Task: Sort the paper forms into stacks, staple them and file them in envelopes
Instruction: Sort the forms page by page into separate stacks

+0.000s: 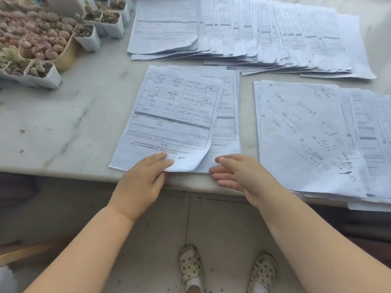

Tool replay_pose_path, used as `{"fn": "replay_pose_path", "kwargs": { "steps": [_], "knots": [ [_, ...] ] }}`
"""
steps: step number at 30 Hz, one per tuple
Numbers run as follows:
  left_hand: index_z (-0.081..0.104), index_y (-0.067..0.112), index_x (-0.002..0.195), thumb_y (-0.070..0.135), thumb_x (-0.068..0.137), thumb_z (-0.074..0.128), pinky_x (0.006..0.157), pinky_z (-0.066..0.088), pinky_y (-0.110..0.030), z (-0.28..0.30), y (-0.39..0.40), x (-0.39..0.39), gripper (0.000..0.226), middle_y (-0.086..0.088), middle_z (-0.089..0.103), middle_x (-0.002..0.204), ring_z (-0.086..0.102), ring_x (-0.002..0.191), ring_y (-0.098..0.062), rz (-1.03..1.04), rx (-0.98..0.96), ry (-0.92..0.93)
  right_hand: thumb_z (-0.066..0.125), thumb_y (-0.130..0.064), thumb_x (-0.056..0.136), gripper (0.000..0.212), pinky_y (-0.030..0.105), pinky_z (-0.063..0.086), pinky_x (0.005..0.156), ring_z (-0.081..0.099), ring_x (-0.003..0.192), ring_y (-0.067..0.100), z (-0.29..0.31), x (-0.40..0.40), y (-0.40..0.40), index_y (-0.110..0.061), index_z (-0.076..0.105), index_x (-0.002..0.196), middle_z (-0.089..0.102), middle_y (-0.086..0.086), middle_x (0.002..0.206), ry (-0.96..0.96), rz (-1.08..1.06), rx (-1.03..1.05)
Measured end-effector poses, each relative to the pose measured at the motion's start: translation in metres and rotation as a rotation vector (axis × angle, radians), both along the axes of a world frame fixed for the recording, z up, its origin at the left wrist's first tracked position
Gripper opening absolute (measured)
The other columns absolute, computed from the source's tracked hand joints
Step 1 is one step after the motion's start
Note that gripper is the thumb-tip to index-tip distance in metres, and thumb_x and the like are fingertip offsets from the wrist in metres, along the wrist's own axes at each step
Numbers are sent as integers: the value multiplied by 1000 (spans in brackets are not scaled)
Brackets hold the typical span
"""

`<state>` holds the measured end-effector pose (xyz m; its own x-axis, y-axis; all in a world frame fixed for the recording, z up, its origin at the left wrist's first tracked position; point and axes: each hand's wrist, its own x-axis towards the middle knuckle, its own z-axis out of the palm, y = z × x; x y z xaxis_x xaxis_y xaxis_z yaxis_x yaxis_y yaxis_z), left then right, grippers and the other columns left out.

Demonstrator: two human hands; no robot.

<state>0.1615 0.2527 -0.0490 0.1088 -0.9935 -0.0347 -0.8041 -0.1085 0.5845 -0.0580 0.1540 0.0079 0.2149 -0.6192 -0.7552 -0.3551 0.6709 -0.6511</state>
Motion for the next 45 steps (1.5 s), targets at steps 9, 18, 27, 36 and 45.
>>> {"fn": "replay_pose_path", "kwargs": {
  "steps": [9, 18, 27, 36, 45],
  "knots": [
    [66, 12, 121, 48, 99, 40, 102, 41, -42, 17, 8, -12, 50, -9, 59, 131, 52, 120, -24, -276, -121, -62, 55, -5, 89, 27, 44, 56, 90, 69, 100, 25, -5, 41, -1, -16, 68, 110, 73, 5, 109, -9, -6, 28],
    [57, 10, 125, 17, 73, 76, 85, 56, -30, 88, -44, -35, 56, -7, 69, 116, 68, 103, -20, 481, 223, 958, 50, -1, 97, 23, 19, 55, 67, 71, 86, 7, 52, -69, -17, -15, 67, 106, 76, -5, 96, -318, -60, -195],
    [73, 31, 97, 18, 78, 70, 80, 55, -27, 101, -95, -193, 23, 6, 75, 99, 70, 91, -12, 197, -34, 880, 59, -10, 95, 14, 33, 60, 77, 73, 88, 19, 45, -213, -38, -11, 69, 105, 76, 4, 97, -213, -333, -108],
    [60, 34, 106, 38, 82, 65, 85, 40, -6, 74, -105, -374, 25, 21, 64, 101, 58, 100, 6, 63, -20, 562, 52, -6, 97, 17, 22, 53, 56, 67, 69, 9, 45, -399, -80, -20, 62, 94, 70, -2, 86, -149, -840, -258],
    [58, 27, 109, 51, 80, 56, 112, 25, -52, 26, -110, -445, 38, 1, 52, 124, 32, 134, -24, -126, -8, -18, 49, -10, 97, 16, 36, 59, 77, 58, 50, 10, 50, -455, -107, -12, 62, 88, 62, -2, 57, -575, -799, 108]
  ]
}}
